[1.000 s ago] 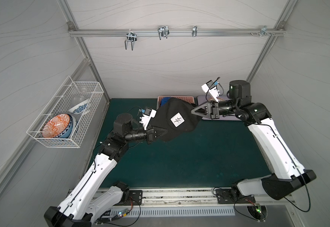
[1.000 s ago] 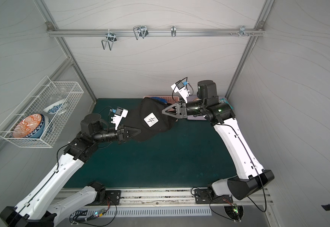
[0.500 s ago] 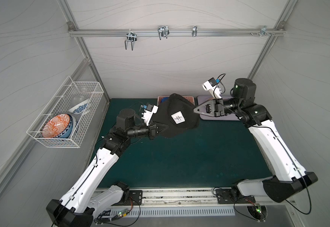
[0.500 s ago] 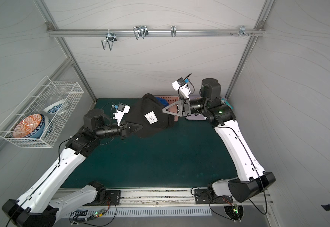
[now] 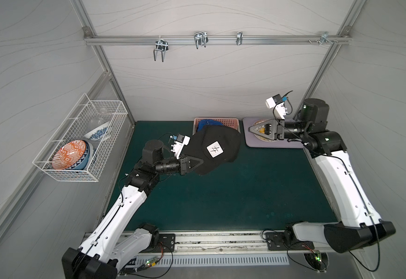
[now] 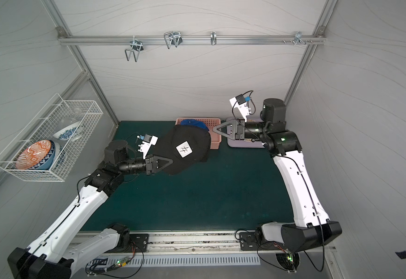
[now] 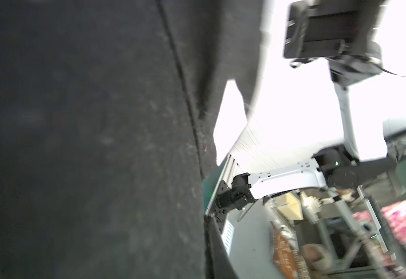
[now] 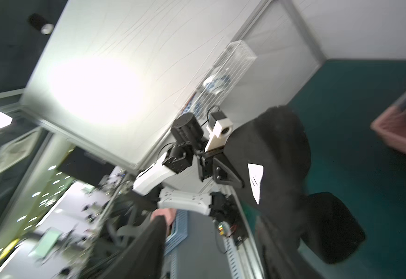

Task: Turn the baseball cap inside out
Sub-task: Turn over the baseball cap.

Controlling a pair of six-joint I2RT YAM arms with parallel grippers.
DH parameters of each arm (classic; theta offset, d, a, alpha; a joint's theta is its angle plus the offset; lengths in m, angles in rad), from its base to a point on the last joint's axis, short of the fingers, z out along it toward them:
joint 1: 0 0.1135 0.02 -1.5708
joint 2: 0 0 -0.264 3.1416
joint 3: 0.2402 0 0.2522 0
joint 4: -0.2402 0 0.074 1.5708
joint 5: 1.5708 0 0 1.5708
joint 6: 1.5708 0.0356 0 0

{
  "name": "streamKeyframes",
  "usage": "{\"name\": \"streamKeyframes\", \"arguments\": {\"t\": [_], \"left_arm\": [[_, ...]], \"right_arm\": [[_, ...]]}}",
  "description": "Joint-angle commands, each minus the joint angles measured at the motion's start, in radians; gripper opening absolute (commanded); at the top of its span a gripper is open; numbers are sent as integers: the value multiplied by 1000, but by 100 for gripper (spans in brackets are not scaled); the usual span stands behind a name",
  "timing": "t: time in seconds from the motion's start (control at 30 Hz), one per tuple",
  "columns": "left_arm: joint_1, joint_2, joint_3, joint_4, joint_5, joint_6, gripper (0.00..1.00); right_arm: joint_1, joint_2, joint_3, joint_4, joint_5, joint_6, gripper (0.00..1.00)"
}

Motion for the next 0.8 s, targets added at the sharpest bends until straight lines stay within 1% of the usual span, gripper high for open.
{"name": "streamKeyframes", "arguments": {"t": [0.0, 0.07, 0.17, 0.23, 0.27, 0.3, 0.5, 0.67, 0.77], "left_arm": [[9, -7, 18, 9, 38, -30, 0], [10, -11, 16, -2, 24, -21, 0], [10, -9, 17, 11, 31, -35, 0], [10, -8, 13, 45, 49, -61, 0], [10, -11, 4, 64, 57, -75, 0], [10, -12, -3, 83, 64, -86, 0], [10, -19, -25, 148, 98, -131, 0], [8, -12, -29, 196, 124, -161, 0], [5, -8, -29, 223, 139, -178, 0]], "right_arm": [[18, -78, 70, -182, 260, -226, 99], [65, -84, 80, -222, 381, -287, 94], [180, -62, 101, -308, 565, -366, 78], [252, -41, 86, -336, 633, -386, 71], [275, -31, 77, -347, 649, -392, 70], [291, -21, 66, -353, 663, -394, 70], [324, 27, 29, -349, 690, -383, 86], [353, 68, 12, -338, 695, -384, 89], [378, 84, -1, -306, 672, -376, 89]]}}
